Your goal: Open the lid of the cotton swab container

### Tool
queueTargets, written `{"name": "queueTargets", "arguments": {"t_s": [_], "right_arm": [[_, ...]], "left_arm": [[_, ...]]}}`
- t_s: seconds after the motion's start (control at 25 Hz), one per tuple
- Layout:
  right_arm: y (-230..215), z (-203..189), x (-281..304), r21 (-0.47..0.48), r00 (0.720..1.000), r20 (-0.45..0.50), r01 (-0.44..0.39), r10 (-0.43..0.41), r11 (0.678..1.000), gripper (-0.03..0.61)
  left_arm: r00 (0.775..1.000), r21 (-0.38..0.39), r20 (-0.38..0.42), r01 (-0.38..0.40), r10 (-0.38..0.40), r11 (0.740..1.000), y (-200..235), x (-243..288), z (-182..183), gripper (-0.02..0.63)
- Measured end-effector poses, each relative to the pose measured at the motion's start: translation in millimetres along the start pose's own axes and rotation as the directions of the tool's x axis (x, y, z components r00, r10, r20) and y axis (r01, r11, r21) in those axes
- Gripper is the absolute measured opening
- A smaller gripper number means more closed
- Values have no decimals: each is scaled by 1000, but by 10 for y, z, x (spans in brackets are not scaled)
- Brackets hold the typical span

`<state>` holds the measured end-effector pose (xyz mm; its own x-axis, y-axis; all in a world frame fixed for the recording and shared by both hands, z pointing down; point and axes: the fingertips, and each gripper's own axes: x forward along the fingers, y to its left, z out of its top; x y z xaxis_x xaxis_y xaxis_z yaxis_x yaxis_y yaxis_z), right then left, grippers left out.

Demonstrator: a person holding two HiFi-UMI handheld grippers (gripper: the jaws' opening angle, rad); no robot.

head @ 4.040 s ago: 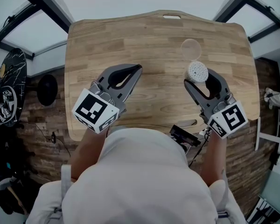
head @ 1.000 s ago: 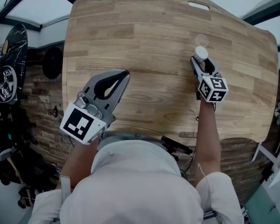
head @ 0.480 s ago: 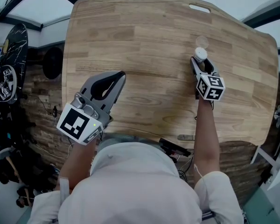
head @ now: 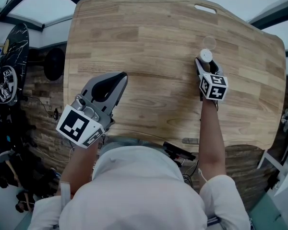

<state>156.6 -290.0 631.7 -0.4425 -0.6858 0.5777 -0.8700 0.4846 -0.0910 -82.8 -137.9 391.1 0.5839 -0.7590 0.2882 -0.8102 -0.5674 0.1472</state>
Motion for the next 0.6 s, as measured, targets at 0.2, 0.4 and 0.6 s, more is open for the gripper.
{"name": "queueTargets", "arguments": {"t_s": [0.2,0.4,0.6], "right_arm": [[-79,13,58,-18,999,-25,27,-27,999,245],[-166,27,115,-35,998,-62,27,-29,999,245],[-94,84,19,-16,999,-36,-22,21,1000,253]], "left_arm": [[1000,-10,0,-2,2,1000,-15,-34,-26,12],[1000,-23,11,0,0,1000,-43,-54,-24,12],[1000,-29,27,3,-2,1000,-50,-82,13,12]]}}
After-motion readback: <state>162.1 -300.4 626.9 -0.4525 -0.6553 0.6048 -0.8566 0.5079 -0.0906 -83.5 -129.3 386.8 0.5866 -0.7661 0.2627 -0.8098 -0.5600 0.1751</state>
